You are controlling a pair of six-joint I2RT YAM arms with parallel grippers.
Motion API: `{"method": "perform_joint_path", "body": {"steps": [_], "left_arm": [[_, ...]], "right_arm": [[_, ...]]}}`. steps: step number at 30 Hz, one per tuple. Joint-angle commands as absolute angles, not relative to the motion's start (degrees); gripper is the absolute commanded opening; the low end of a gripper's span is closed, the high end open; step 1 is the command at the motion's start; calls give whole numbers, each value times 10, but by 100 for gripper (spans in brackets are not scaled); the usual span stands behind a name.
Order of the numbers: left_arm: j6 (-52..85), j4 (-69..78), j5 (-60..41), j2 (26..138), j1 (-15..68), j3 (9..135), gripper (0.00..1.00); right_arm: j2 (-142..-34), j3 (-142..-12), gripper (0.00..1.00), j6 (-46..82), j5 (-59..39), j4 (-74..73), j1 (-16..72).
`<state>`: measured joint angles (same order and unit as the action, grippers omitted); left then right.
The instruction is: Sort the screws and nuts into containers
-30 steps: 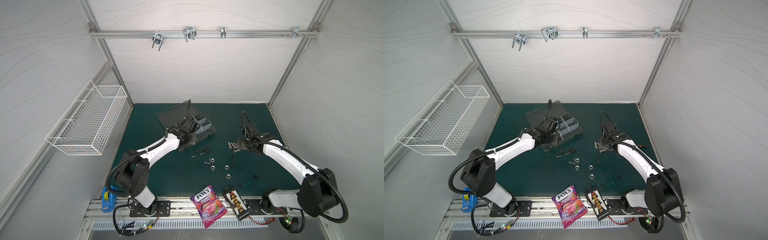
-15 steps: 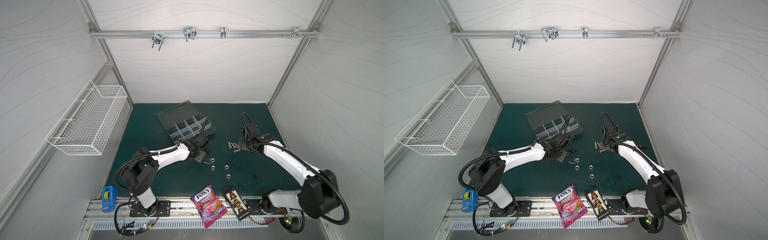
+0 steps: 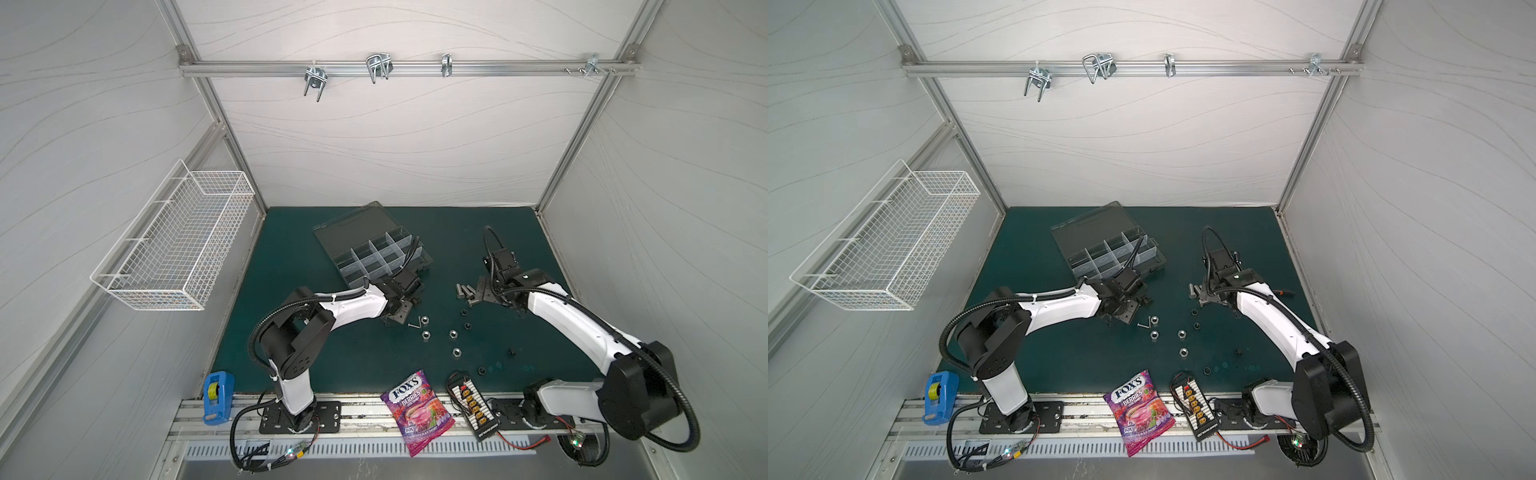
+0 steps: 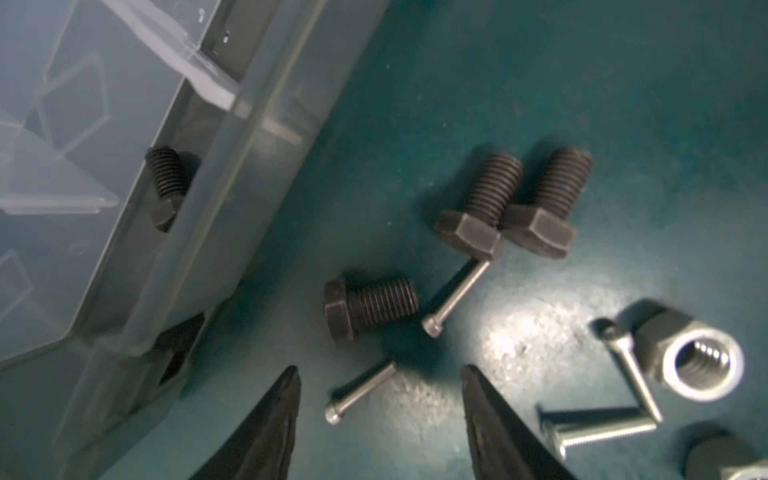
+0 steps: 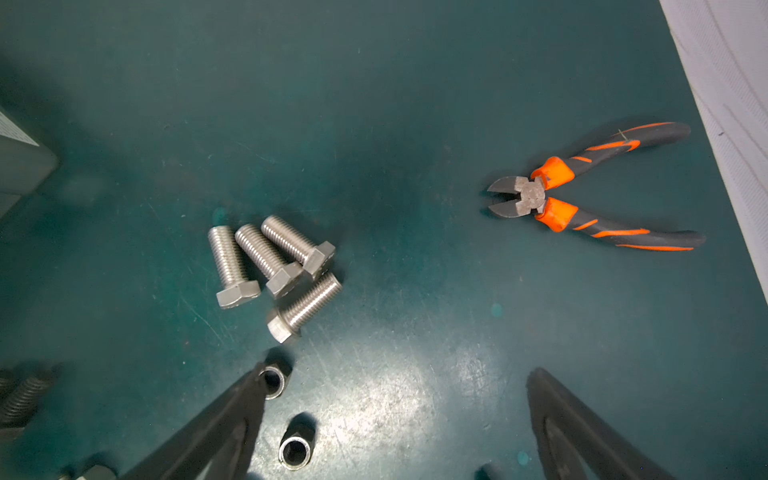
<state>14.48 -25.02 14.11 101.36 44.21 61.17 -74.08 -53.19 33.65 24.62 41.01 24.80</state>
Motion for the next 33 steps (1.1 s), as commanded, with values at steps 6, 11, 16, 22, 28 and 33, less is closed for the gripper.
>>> {"method": "perform_joint_path", "body": {"steps": [6, 11, 16, 22, 28, 33], "left_arm": [[207, -242, 142, 1037, 424, 655, 62], [219, -236, 130, 1048, 407, 657, 57], [219, -230, 117, 1060, 402, 660, 54], [217, -229, 108, 1066, 401, 661, 54], [218, -227, 96, 1065, 402, 662, 55], [220, -235, 88, 1068, 402, 660, 54]], "right_arm": [[-725, -526, 99, 343, 242, 409, 250], [-726, -526, 99, 340, 239, 404, 250], [-729, -528, 99, 338, 236, 402, 250], [-730, -529, 99, 334, 231, 396, 250], [-731, -527, 99, 333, 228, 393, 250], [-729, -526, 99, 334, 228, 392, 250]]}}
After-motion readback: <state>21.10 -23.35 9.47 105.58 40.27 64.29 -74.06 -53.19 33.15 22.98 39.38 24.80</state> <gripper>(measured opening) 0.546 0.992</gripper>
